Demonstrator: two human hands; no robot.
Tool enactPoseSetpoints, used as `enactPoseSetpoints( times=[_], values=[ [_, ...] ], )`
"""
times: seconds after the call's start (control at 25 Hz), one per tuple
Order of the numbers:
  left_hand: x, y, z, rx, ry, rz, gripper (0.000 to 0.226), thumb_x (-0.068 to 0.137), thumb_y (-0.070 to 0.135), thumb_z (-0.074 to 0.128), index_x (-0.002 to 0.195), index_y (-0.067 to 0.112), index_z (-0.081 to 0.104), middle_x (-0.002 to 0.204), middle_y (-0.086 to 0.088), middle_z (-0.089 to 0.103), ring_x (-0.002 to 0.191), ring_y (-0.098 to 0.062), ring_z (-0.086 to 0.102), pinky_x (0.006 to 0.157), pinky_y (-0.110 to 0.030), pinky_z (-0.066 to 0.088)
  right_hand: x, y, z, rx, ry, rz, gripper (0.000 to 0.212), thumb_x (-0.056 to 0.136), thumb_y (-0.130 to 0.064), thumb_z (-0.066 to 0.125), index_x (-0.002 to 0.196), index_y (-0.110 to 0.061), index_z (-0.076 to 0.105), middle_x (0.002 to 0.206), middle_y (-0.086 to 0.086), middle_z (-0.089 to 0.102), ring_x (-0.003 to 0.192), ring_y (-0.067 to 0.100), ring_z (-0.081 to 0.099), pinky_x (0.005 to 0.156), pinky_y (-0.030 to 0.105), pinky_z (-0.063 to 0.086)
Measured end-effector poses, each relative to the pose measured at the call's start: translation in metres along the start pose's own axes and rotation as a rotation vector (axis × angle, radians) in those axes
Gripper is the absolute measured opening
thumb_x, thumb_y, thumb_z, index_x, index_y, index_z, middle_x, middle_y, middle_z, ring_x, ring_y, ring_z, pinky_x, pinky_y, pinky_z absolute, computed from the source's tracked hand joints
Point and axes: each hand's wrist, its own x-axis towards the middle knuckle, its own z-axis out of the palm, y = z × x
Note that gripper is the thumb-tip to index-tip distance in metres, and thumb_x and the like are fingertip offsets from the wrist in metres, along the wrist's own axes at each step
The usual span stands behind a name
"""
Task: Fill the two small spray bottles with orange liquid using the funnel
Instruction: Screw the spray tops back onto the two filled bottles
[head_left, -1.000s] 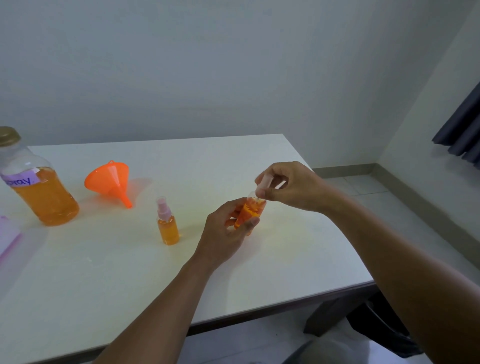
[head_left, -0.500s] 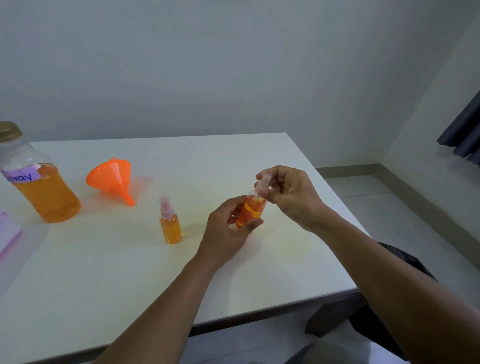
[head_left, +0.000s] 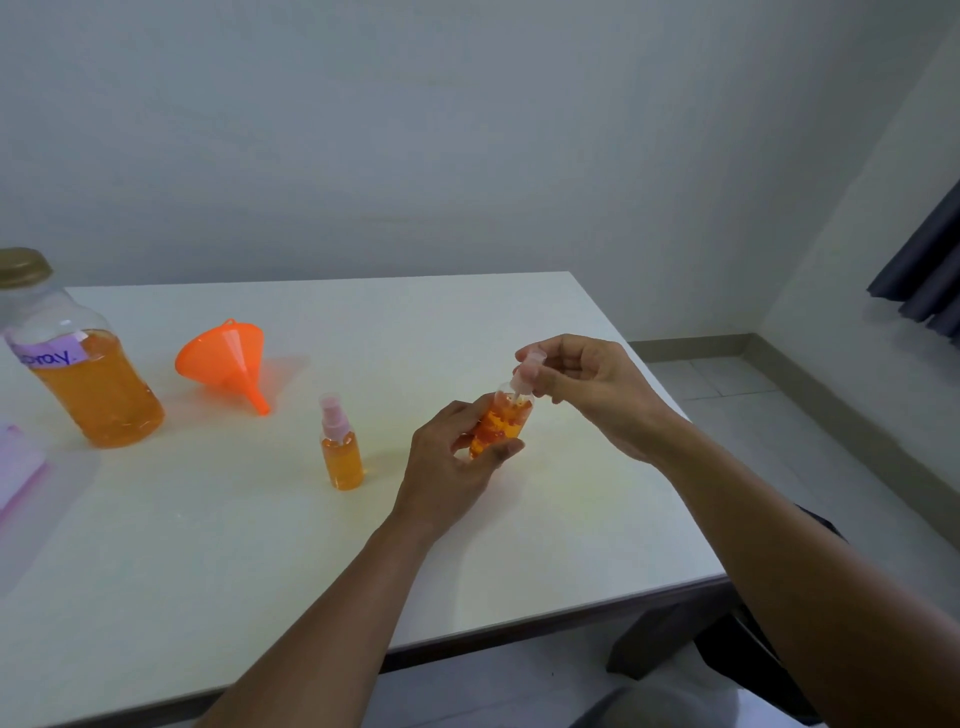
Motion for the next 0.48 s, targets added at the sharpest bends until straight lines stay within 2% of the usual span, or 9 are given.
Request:
enactPoseSetpoints(
  times=[0.08, 0.16, 0.24, 0.36, 0.48],
  values=[
    [0.000, 0.000, -0.001, -0.018, -0.014, -0.006, 0.058, 0.081, 0.036, 0.077, 0.135, 0.021, 0.059, 0.102, 0.005, 0.064, 0.095, -0.014, 0.061, 0.086, -0.030, 0.056, 0.001, -0.001, -0.001, -0.119, 0.028, -0.021, 0.040, 0.083, -0.049, 0.064, 0.102, -0.015, 0.077, 0.093, -0.002, 0.078, 0.080, 0.013, 0.070, 0.070, 0.026, 0.056],
    [0.001, -0.002, -0.001, -0.029, -0.024, 0.004, 0.057, 0.082, 0.034, 0.077, 0.134, 0.019, 0.060, 0.097, 0.004, 0.064, 0.093, -0.017, 0.062, 0.085, -0.032, 0.056, 0.002, 0.001, 0.000, -0.228, 0.068, -0.058, 0.038, 0.083, -0.052, 0.060, 0.096, -0.022, 0.078, 0.088, -0.005, 0.077, 0.077, 0.015, 0.070, 0.069, 0.032, 0.057],
    [0.001, -0.002, -0.001, -0.017, -0.020, 0.000, 0.054, 0.083, 0.033, 0.076, 0.134, 0.019, 0.061, 0.094, 0.006, 0.063, 0.091, -0.016, 0.061, 0.083, -0.032, 0.056, 0.002, 0.004, 0.004, -0.248, 0.090, -0.084, 0.028, 0.088, -0.046, 0.062, 0.094, -0.023, 0.078, 0.088, -0.008, 0.077, 0.077, 0.012, 0.070, 0.065, 0.027, 0.058],
    [0.001, -0.002, -0.002, 0.003, -0.019, -0.001, 0.054, 0.084, 0.034, 0.074, 0.134, 0.018, 0.061, 0.096, 0.006, 0.063, 0.092, -0.014, 0.061, 0.083, -0.030, 0.056, 0.000, 0.007, 0.010, -0.222, 0.114, -0.112, 0.017, 0.095, -0.024, 0.066, 0.100, -0.013, 0.078, 0.095, -0.012, 0.075, 0.074, 0.000, 0.068, 0.064, 0.013, 0.052],
    [0.000, 0.001, -0.001, -0.008, -0.005, -0.015, 0.056, 0.082, 0.037, 0.075, 0.133, 0.018, 0.061, 0.100, 0.006, 0.065, 0.095, -0.013, 0.062, 0.084, -0.026, 0.056, -0.002, 0.007, 0.010, -0.196, 0.120, -0.097, 0.016, 0.096, -0.023, 0.066, 0.100, -0.013, 0.077, 0.099, -0.013, 0.075, 0.076, 0.000, 0.068, 0.064, 0.013, 0.052]
  ],
)
